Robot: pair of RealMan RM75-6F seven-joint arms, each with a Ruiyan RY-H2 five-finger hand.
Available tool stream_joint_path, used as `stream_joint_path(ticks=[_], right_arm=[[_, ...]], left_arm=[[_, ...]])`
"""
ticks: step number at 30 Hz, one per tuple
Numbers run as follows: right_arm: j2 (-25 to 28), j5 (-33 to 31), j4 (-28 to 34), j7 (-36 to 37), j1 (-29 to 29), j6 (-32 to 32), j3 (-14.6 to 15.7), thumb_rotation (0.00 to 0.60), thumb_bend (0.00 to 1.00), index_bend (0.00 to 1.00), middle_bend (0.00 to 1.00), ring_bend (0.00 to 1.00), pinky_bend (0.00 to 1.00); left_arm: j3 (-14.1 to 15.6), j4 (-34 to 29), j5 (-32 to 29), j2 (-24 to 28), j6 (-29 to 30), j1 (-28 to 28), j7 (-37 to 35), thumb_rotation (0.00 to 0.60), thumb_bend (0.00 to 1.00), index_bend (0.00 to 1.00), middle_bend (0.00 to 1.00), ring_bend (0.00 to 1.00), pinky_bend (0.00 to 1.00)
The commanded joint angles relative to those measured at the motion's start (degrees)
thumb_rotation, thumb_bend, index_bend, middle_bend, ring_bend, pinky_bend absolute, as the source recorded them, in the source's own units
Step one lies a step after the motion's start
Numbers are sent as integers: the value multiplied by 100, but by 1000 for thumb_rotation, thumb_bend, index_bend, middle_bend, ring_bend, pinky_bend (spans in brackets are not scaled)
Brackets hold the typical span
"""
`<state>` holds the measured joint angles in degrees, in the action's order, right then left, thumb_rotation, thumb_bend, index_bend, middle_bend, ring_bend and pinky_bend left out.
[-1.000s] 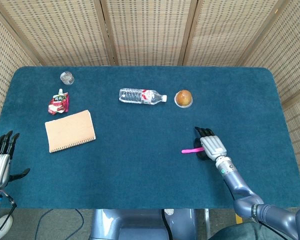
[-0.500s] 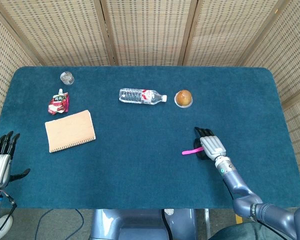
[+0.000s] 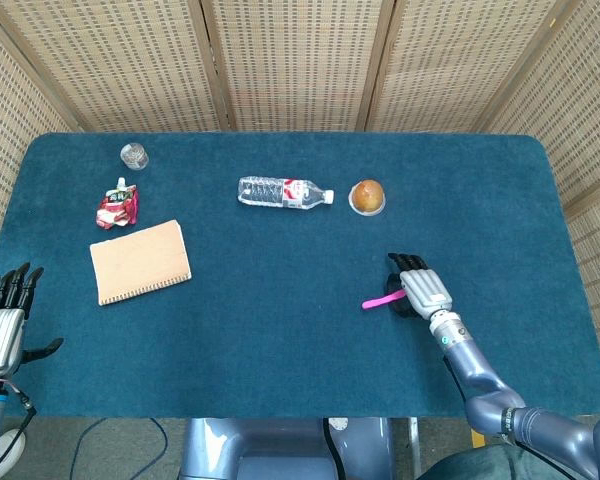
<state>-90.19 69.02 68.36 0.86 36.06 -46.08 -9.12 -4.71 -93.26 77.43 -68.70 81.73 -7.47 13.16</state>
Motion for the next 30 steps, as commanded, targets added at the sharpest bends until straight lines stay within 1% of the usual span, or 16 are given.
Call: stream_joint_path(ticks=[1,6,11,16,20,25,28,30], right_arm=[[87,-183,241,211,-1,130,-112,600,583,672,144,0,0],[364,-597,745,491,98,534,-342,600,584,672,148,0,0],[623,-1103,1290,677,288,907,-643,600,583,673,159,0,0],[799,-1568,1696,606,567,1084,-889,600,582,673,160,0,0],[915,-2298,1966,334,924,1106,-1002,600,577,674,187,0,0],[919,-3360,2160,54,1423,1001,-1043,600,577,674,189,0,0],[879,-3885,2230,-53,1686,922,-1036,600,581,674,188,0,0],[859,-4169,2276,-103,1834,879,-1025,600,587,674,188,0,0]], left_arm=[[-19,6,4,18,-39,-36,-21,600,0,0,0,0,0],[-109,22,59,78,-190,-207,-51,600,0,0,0,0,0],[-132,-111,351,237,-559,-548,-79,600,0,0,0,0,0],[-227,-315,703,382,-795,-924,154,600,0,0,0,0,0],[-405,-272,961,328,-895,-1283,405,600,0,0,0,0,0],[-577,192,1402,31,-1029,-1816,490,600,0,1,0,0,0],[-640,408,1678,-113,-1136,-2150,365,600,0,58,0,0,0],[-657,560,1840,-211,-1211,-2358,257,600,0,133,0,0,0]])
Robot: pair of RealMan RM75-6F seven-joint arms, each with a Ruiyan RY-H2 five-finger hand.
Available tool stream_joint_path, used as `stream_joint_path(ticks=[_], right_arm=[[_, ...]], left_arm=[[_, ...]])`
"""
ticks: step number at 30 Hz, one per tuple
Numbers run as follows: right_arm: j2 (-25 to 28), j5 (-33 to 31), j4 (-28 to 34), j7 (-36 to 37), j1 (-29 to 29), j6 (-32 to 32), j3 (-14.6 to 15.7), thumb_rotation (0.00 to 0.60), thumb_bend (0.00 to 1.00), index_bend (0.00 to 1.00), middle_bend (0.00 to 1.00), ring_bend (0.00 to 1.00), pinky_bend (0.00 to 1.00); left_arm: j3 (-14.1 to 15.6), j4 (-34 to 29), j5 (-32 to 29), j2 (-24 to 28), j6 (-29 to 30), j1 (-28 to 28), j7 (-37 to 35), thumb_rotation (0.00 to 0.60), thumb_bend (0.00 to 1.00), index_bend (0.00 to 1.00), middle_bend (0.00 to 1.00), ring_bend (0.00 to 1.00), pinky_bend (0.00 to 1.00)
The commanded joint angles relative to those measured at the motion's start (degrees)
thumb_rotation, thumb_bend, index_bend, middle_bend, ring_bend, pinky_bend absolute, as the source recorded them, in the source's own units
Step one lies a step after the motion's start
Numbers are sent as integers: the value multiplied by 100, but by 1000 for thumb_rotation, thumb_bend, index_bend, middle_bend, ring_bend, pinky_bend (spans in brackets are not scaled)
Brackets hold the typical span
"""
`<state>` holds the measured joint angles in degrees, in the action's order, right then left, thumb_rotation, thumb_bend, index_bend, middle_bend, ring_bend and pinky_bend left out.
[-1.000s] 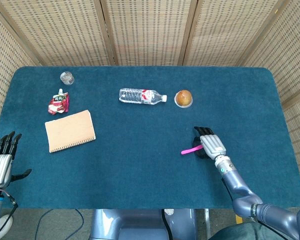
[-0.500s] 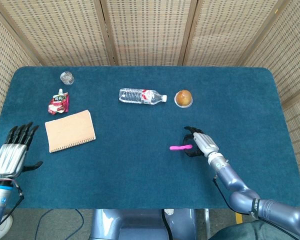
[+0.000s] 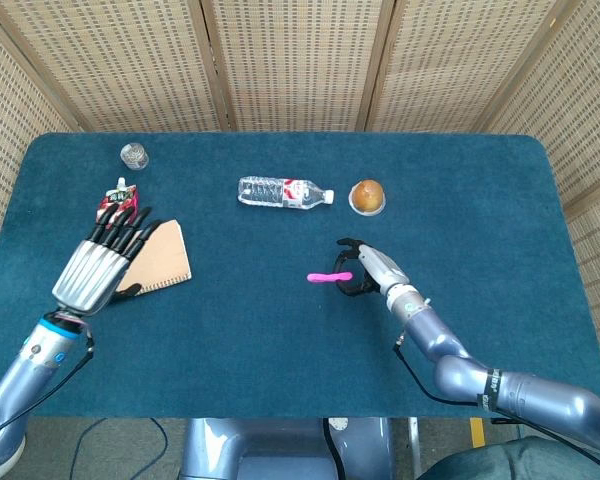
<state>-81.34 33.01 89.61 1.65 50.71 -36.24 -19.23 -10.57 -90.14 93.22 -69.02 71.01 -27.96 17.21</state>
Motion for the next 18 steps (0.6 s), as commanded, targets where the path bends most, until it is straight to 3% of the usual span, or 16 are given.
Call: stream_joint_path(ticks=[1,6,18], right_arm=[[-40,-660,168,-185,413,-123,-20,600,588,674,188,0,0],[-171,-1234,167,-201,690,-292,-44,600,592,674,188,0,0],[-348,-2023,193,-282,1256,-329,-221,600,592,674,188,0,0]], left_arm=[[-81,309,328,-225,-177,-401,-176,600,0,154,0,0,0],[-114,733,512,-588,-567,-986,-458,600,0,248,0,0,0],[-111,909,680,-919,-745,-1526,-416,600,0,276,0,0,0]])
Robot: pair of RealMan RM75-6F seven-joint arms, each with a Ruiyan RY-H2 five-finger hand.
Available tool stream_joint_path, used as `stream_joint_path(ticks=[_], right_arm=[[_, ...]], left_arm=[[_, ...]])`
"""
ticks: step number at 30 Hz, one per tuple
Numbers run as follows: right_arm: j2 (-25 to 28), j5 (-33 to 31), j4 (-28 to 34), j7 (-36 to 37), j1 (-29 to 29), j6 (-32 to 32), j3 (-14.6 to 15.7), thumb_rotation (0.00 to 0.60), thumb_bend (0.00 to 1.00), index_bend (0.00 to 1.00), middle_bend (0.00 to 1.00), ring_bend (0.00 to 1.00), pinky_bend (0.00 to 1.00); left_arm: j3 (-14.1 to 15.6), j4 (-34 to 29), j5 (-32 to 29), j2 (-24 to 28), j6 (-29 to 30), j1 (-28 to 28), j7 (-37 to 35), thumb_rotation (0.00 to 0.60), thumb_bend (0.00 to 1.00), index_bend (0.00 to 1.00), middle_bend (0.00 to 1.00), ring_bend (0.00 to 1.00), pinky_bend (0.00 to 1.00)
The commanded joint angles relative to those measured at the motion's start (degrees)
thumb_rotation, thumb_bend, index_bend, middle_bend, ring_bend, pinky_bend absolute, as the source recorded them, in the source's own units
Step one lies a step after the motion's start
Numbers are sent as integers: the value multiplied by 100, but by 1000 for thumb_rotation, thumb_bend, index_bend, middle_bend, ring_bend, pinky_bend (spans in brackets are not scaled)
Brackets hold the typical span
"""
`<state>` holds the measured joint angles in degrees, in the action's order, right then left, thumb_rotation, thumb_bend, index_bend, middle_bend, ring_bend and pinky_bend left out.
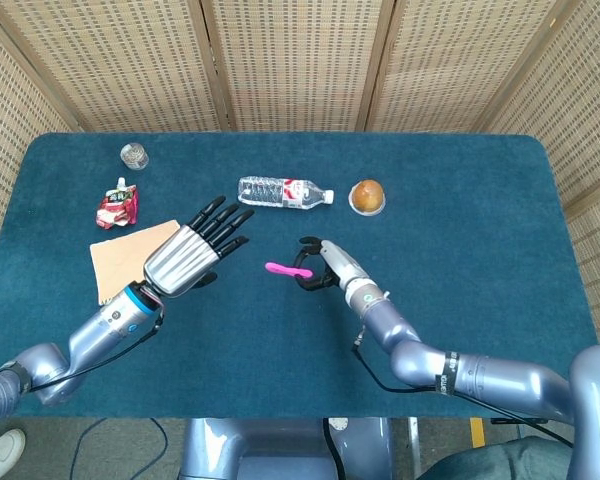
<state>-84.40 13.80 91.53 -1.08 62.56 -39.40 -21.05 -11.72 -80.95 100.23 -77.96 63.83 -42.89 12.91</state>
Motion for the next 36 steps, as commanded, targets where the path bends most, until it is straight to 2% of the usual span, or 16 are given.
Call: stream_joint_path(ticks=[1,5,13,24,32,36], right_arm=[[-55,-149,4,-1,97,-14,-48,600,593,674,188,0,0],[-82,-250,52,11,160,-5,-50,600,593,674,188,0,0],[-68,-281,169,20,188,-92,8,600,597,674,188,0,0],[-26,-208,265,99,148,-110,47,600,602,674,188,0,0],[-40,-126,211,200,111,-9,79,600,604,675,188,0,0],[-28,-79,210,223,108,14,96,600,604,675,188,0,0]], left_arm=[[8,-3,-28,-47,-42,-56,26,600,0,281,0,0,0],[27,96,-54,-218,-54,-138,34,600,16,325,0,0,0],[79,591,-93,-839,49,-328,-102,600,167,431,0,0,0],[102,1035,-300,-1480,-18,-578,-162,600,201,457,0,0,0],[158,1245,-384,-1742,-41,-729,-146,600,299,483,0,0,0],[168,1299,-425,-1828,-49,-797,-117,600,301,488,0,0,0]])
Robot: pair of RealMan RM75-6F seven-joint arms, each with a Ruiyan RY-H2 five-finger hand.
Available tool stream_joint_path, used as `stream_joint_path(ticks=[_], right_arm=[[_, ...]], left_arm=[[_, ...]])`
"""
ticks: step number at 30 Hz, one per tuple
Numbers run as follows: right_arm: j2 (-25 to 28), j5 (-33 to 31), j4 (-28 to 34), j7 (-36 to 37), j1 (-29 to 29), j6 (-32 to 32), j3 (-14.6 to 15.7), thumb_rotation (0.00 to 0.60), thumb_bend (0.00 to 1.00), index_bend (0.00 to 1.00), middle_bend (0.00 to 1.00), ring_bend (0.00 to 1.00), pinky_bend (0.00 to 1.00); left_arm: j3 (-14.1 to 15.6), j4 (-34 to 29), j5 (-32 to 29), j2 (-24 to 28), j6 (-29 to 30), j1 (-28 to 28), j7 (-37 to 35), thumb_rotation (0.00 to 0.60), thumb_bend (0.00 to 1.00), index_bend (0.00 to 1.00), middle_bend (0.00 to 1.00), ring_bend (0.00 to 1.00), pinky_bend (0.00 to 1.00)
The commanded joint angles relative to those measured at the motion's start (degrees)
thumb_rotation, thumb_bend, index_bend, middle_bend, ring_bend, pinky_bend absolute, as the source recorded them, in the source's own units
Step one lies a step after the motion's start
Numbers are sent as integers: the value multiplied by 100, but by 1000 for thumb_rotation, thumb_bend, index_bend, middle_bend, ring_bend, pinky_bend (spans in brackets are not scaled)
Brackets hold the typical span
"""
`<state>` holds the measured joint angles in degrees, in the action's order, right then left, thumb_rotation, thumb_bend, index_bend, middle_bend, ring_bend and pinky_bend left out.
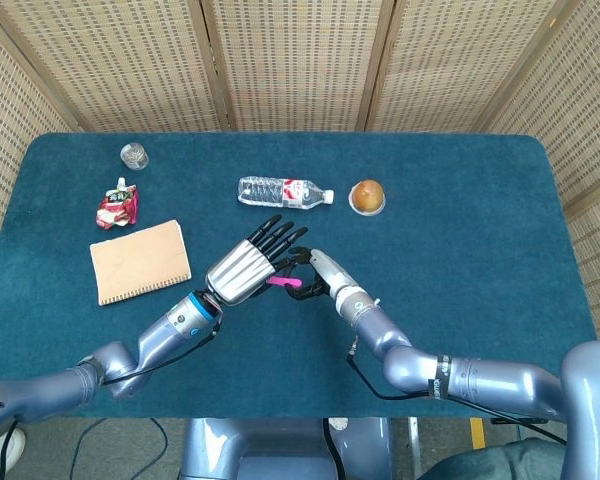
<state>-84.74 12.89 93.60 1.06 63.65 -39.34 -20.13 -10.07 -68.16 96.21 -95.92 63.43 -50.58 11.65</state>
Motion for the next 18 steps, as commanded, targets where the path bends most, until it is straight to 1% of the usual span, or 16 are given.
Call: stream_joint_path(ticks=[1,8,18], right_arm=[[12,20,7,18,-3,13,6,600,605,675,188,0,0],[27,63,12,57,-6,44,41,600,605,675,188,0,0],[100,127,44,134,-29,59,54,600,606,676,189,0,0]], left_arm=[[6,28,-42,-49,-20,-41,17,600,301,490,0,0,0],[78,48,-110,-155,-92,-114,61,600,314,507,0,0,0],[144,85,-113,-220,29,-153,139,600,328,527,0,0,0]])
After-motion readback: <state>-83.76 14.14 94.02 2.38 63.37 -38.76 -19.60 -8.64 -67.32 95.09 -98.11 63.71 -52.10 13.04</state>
